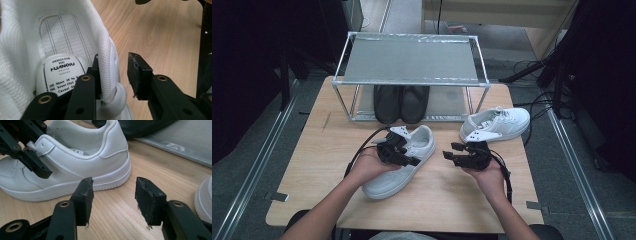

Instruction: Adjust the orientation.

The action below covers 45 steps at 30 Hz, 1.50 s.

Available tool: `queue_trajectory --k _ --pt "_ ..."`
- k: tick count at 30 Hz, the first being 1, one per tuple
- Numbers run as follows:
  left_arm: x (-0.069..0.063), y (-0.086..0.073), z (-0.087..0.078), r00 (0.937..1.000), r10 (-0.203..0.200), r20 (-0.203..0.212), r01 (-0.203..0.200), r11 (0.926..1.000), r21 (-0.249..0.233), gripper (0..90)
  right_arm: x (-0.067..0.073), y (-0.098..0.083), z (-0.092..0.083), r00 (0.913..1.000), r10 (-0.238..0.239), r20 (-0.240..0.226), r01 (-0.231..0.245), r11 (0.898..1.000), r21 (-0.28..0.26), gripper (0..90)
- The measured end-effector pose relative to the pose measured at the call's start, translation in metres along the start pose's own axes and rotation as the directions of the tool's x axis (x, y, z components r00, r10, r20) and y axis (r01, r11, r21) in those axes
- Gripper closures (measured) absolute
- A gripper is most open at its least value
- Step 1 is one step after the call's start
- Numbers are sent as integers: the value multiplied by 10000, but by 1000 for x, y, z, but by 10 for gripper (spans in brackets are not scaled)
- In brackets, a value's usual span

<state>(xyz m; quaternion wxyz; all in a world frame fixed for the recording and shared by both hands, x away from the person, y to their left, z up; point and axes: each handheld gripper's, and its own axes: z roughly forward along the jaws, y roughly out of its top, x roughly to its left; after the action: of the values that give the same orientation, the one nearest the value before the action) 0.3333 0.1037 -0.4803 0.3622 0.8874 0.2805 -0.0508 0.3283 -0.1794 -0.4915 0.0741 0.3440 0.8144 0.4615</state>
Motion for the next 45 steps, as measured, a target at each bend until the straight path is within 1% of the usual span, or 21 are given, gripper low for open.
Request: queue_trajectory --k 3,5,6,7,8,11,12,14,15,17,18,19,23,26,28,31,34,38,42,44,45 --pt "-4 1 0 9999 104 -41 -103 9998 181 635 1 0 0 10000 -44 4 44 10000 13 494" --pt "-6 2 -1 9998 141 -167 -137 9996 242 598 1 1 0 9999 -139 20 138 9999 17 492" --pt "-8 1 -3 9993 181 -336 -176 9997 159 589 2 1 0 9999 -161 32 161 9999 11 491" --pt "-7 1 -7 9987 187 -480 -184 9998 65 547 2 1 0 9998 -172 37 172 9999 17 489" --pt "-6 1 -10 9987 91 -497 -94 9999 -45 541 2 1 0 9998 -177 43 177 9998 10 489" --pt "1 -1 -25 9985 -354 -414 327 9974 -643 538 2 1 0 9998 -193 46 193 9998 33 489" --pt "3 -2 -28 9983 -402 -419 373 9969 -694 535 2 1 0 9998 -185 43 185 9998 33 488" --pt "5 -5 -35 9980 -593 -216 569 9935 -991 541 2 1 1 9998 -183 42 183 9998 29 489" --pt "6 -6 -38 9977 -653 -168 632 9923 -1062 539 2 2 1 9998 -196 40 196 9998 21 489" --pt "5 -7 -42 9976 -655 -222 625 9914 -1152 531 3 2 1 9998 -203 8 203 9998 3 490" --pt "5 -8 -44 9973 -624 -383 577 9919 -1130 505 3 2 1 9998 -203 -15 203 9998 15 489" --pt "4 -8 -45 9971 -627 -422 575 9917 -1149 508 3 3 1 9998 -205 -21 205 9998 34 489" --pt "2 -13 -51 9965 -675 -492 613 9912 -1172 496 4 6 2 9997 -239 -87 238 9997 -31 489" --pt "0 -17 -55 9951 -726 -672 639 9902 -1243 489 5 9 4 9994 -298 -175 297 9996 -23 489" --pt "-2 -20 -58 9945 -782 -700 684 9887 -1332 490 6 10 5 9991 -351 -235 350 9994 -21 489" --pt "-5 -23 -60 9933 -873 -762 760 9873 -1398 488 7 12 8 9984 -432 -354 431 9991 -26 489" --pt "-8 -28 -62 9922 -928 -830 810 9874 -1359 484 8 16 11 9977 -502 -457 502 9987 -2 492" --pt "-11 -35 -63 9899 -1044 -963 917 9875 -1278 480 10 22 14 9962 -625 -604 632 9979 105 511" --pt "-17 -42 -65 9881 -1176 -995 1043 9860 -1302 482 11 28 17 9945 -696 -787 698 9976 -4 544" --pt "-20 -45 -65 9882 -1196 -954 1069 9860 -1281 498 12 31 18 9929 -801 -877 802 9968 -23 566" --pt "-21 -46 -65 9876 -1231 -970 1100 9853 -1304 522 13 33 20 9919 -857 -940 857 9963 -41 580"
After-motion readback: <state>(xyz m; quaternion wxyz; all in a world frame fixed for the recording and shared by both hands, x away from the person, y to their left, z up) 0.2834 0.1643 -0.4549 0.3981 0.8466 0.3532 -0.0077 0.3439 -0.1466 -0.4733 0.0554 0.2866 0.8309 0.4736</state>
